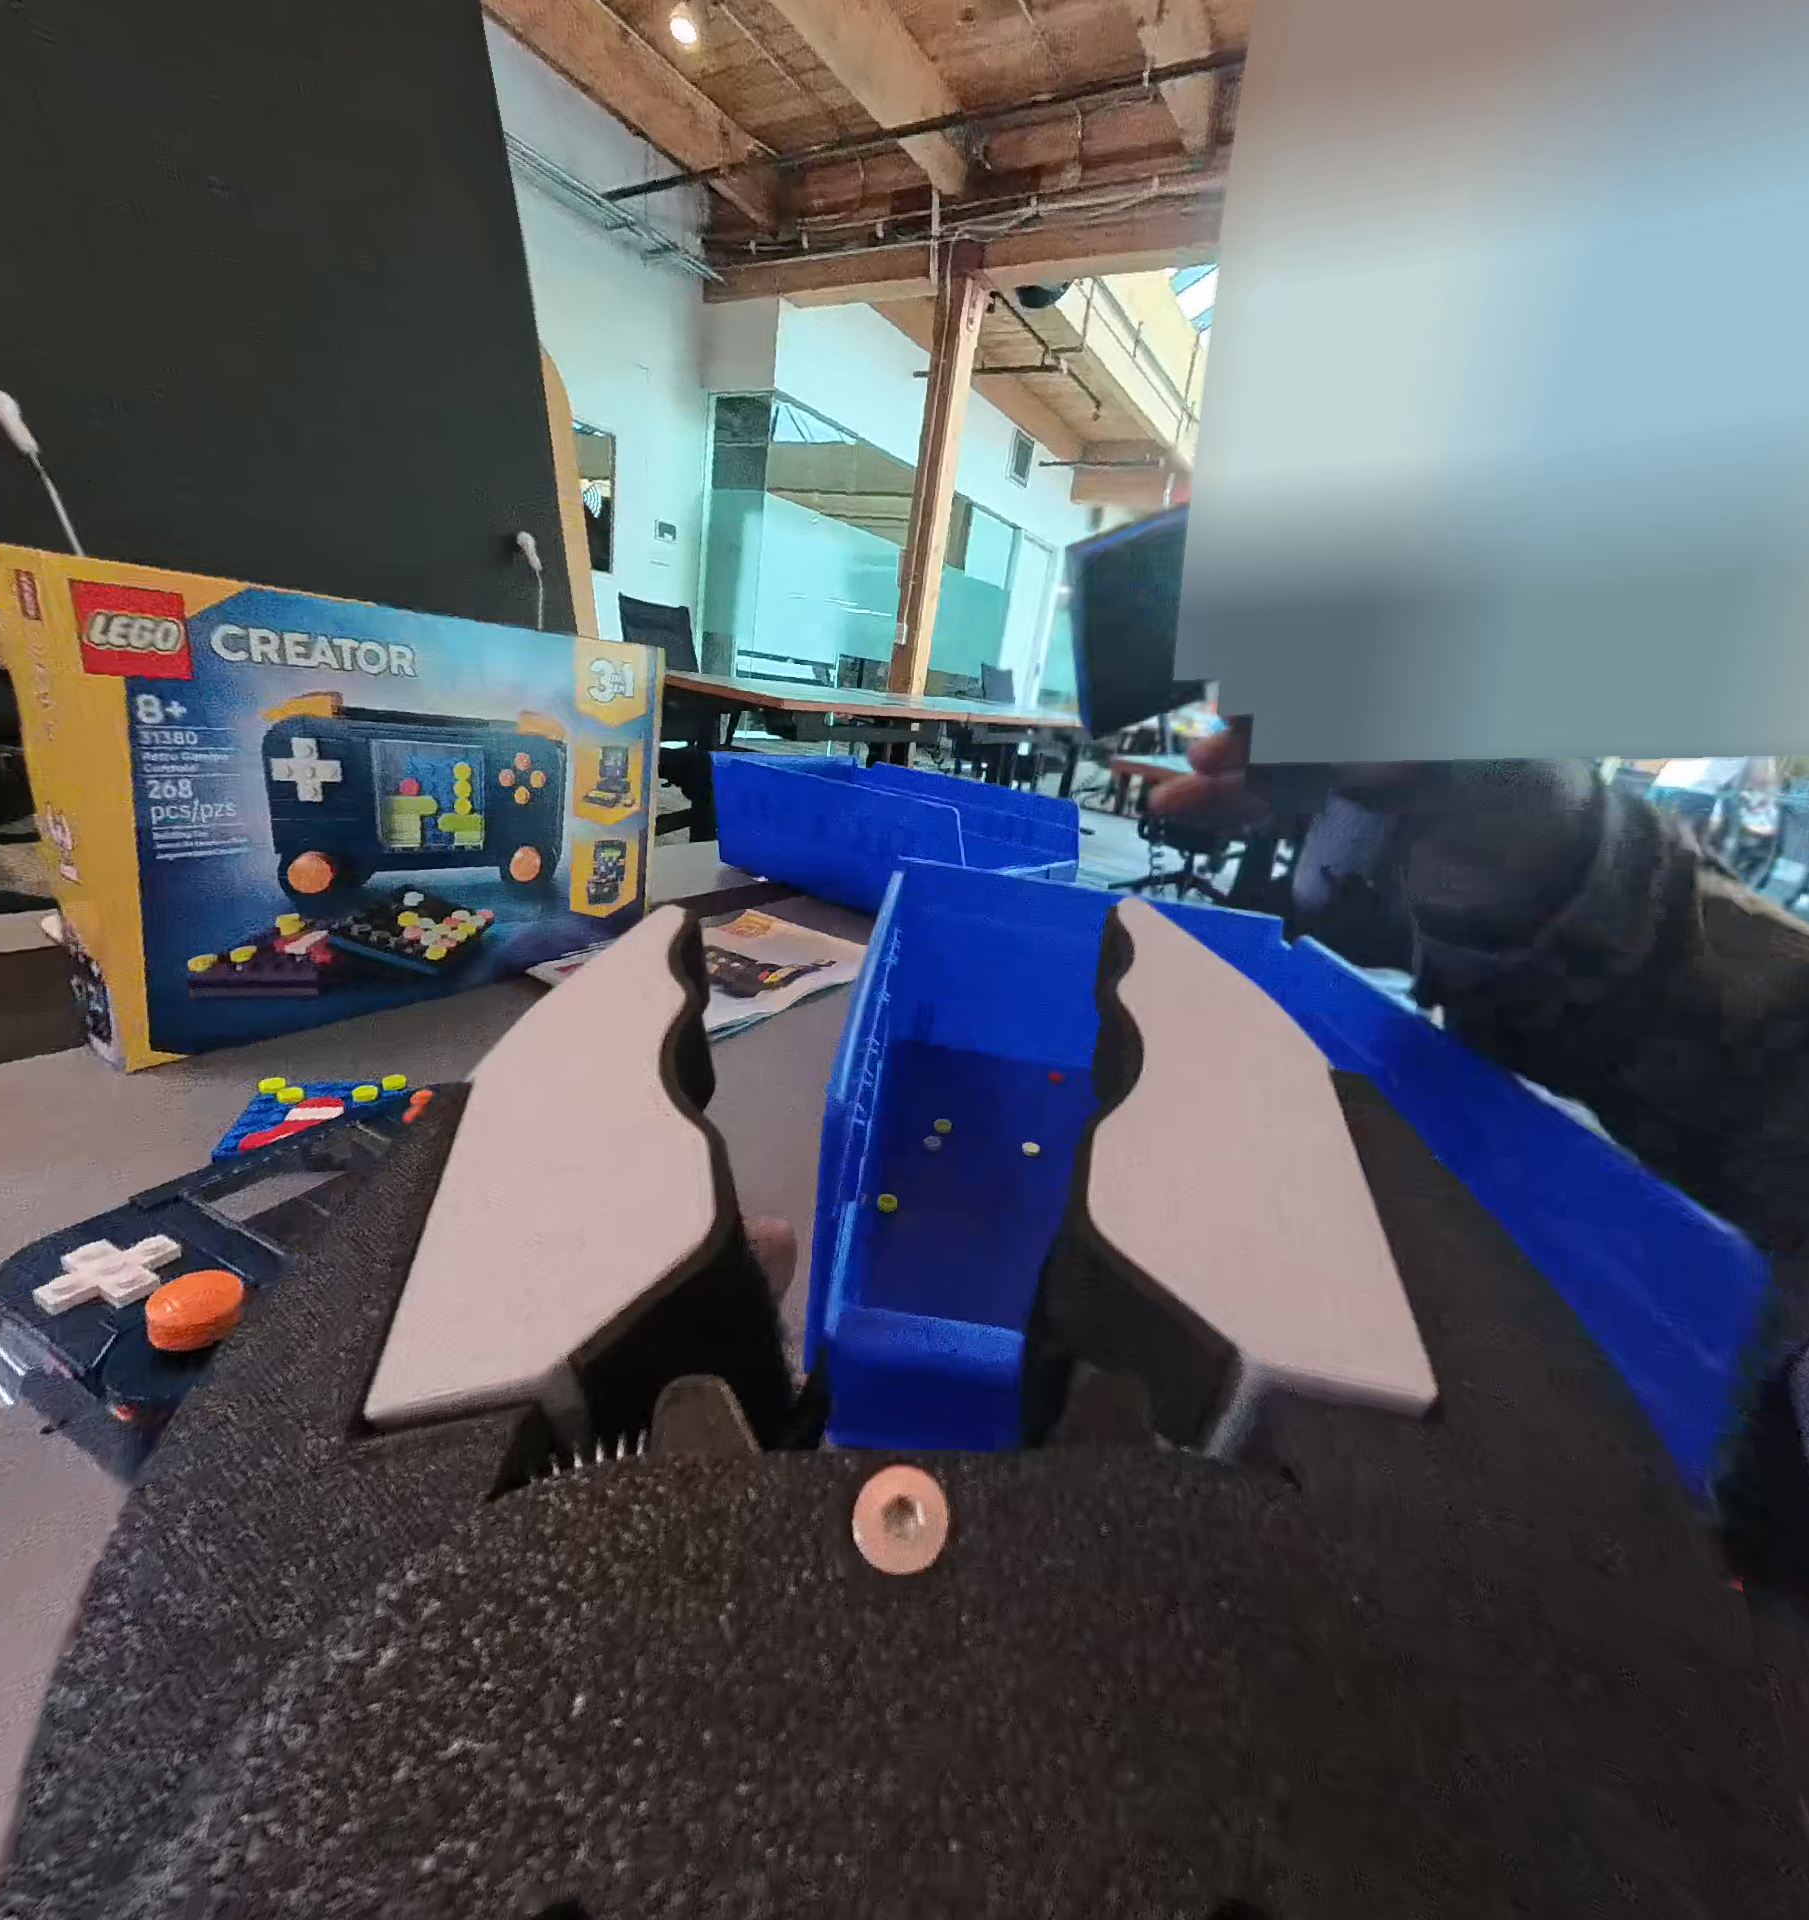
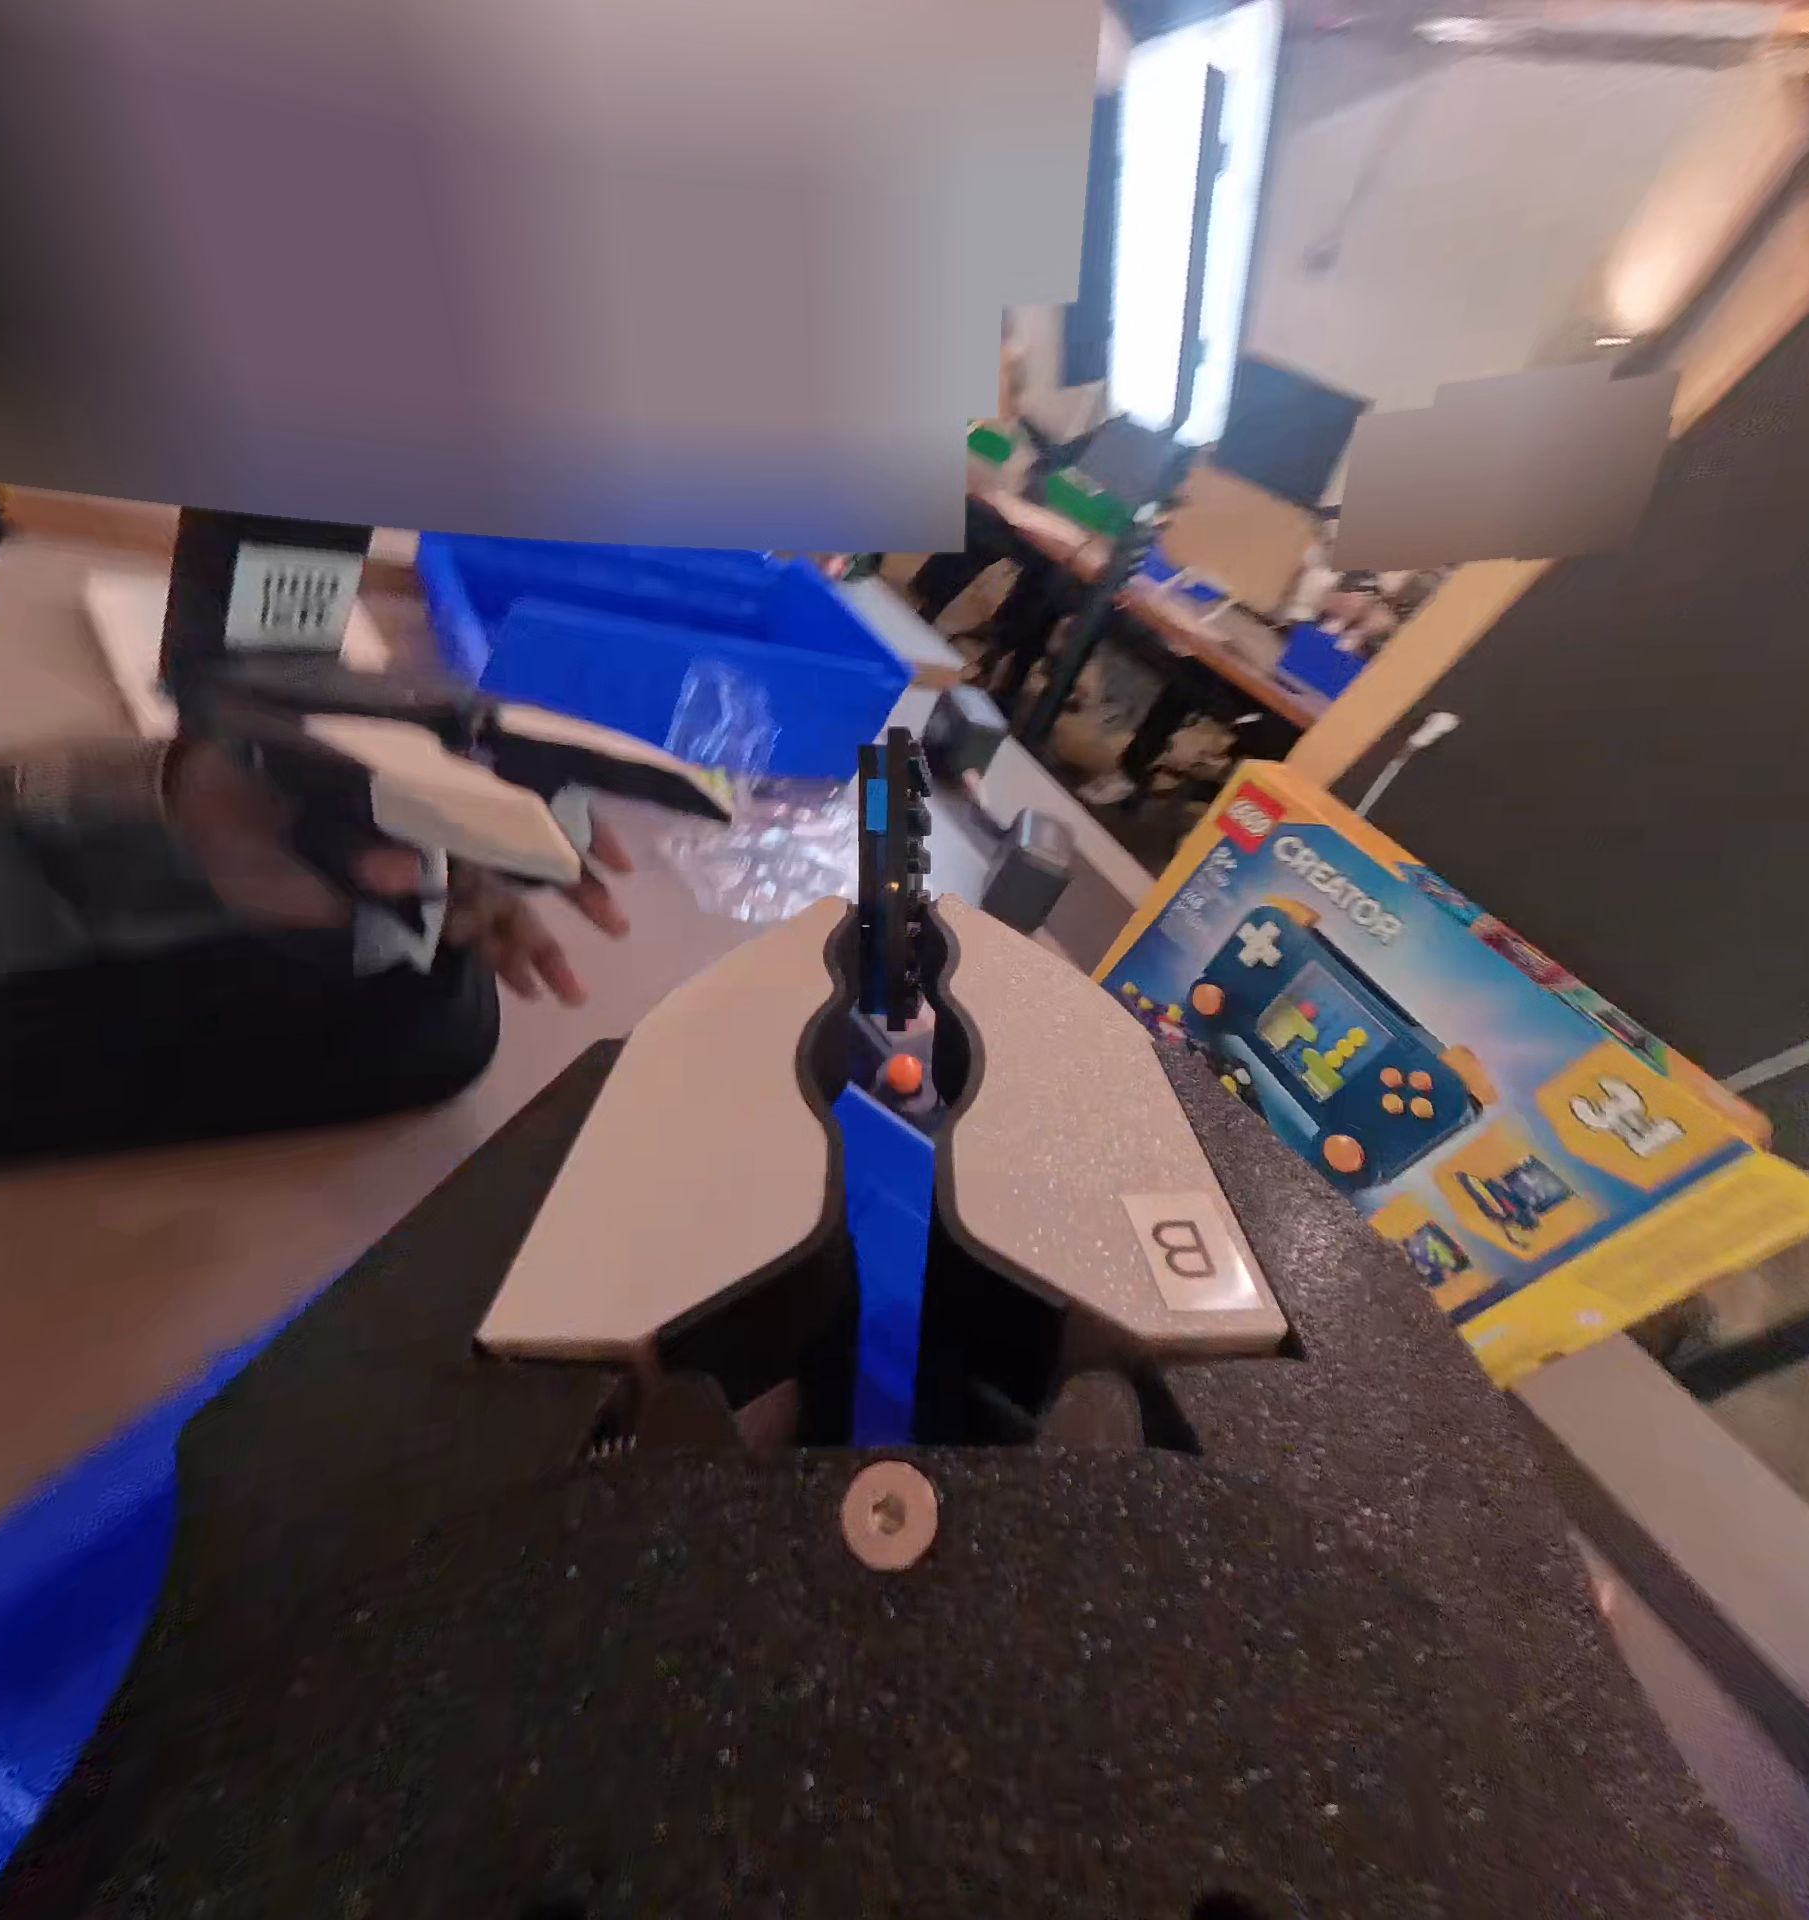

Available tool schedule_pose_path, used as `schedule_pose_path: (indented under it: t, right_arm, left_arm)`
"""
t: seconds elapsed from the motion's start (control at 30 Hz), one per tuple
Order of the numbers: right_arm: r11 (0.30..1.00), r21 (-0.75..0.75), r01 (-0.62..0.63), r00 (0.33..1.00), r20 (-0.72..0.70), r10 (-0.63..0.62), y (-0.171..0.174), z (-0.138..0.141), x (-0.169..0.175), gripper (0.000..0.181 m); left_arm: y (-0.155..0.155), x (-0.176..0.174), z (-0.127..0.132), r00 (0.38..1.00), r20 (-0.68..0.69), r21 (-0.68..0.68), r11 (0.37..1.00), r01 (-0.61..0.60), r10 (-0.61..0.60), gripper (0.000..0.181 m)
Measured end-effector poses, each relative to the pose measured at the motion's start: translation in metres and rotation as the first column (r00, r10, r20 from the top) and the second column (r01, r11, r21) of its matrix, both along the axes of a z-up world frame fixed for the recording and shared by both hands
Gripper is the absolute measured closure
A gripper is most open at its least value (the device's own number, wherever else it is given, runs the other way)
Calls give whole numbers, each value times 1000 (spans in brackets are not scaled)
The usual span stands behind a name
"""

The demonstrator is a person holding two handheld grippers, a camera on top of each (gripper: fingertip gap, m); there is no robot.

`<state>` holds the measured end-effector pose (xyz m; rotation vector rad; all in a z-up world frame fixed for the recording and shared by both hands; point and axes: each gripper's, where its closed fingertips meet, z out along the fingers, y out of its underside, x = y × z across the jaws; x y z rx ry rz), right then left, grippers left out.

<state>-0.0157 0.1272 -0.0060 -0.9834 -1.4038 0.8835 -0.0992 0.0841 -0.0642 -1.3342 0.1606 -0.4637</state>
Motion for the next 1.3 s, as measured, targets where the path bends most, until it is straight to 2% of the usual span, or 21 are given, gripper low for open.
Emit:
schedule_pose_path:
  t: [0.07, 0.13, 0.23, 0.37, 0.43, 0.57, 0.7, 0.8, 0.9, 1.0, 1.1, 1.2, 1.3]
  right_arm:
    - [995, -71, 66, 992, -100, -73, -9, 11, 8, 170]
    - [986, -110, 128, 974, -173, -146, -12, 15, 16, 171]
    - [981, -80, 179, 951, -242, -193, -18, 14, 22, 171]
    - [978, -32, 206, 964, -166, -208, -25, -2, 23, 170]
    - [979, -28, 202, 970, -130, -204, -27, -9, 23, 170]
    - [974, 23, 225, 970, -102, -222, -29, -18, 21, 170]
    - [953, 144, 266, 962, -108, -252, -32, -18, 17, 171]
    - [931, 231, 282, 958, -110, -263, -36, -19, 15, 171]
    - [908, 289, 303, 952, -127, -277, -37, -17, 16, 171]
    - [903, 313, 295, 955, -139, -263, -38, -16, 18, 171]
    - [904, 329, 273, 960, -159, -232, -43, -14, 19, 171]
    - [895, 372, 245, 966, -170, -194, -49, -12, 20, 171]
    - [885, 415, 212, 975, -151, -163, -51, -14, 22, 171]
  left_arm:
    - [0, 4, 11, 997, 80, 18, 1000, 6, -7, 111]
    - [-2, 19, 26, 986, 155, 52, 997, 59, -66, 110]
    - [-5, 48, 44, 959, 217, 110, 981, 159, -179, 111]
    - [-2, 71, 39, 952, 196, 113, 970, 217, -236, 115]
    - [-1, 75, 34, 953, 174, 91, 968, 235, -248, 125]
    - [1, 76, 40, 952, 202, 110, 971, 211, -230, 122]
    - [6, 77, 47, 931, 276, 96, 971, 219, -238, 130]
    - [9, 83, 50, 901, 327, 84, 958, 273, -286, 129]
    - [9, 88, 50, 894, 322, 90, 950, 299, -312, 138]
    - [9, 86, 51, 901, 309, 101, 952, 288, -305, 136]
    - [6, 88, 52, 874, 329, 114, 934, 339, -357, 134]
    - [1, 90, 56, 846, 337, 152, 911, 384, -413, 136]
    - [-4, 93, 57, 852, 291, 169, 899, 403, -436, 141]
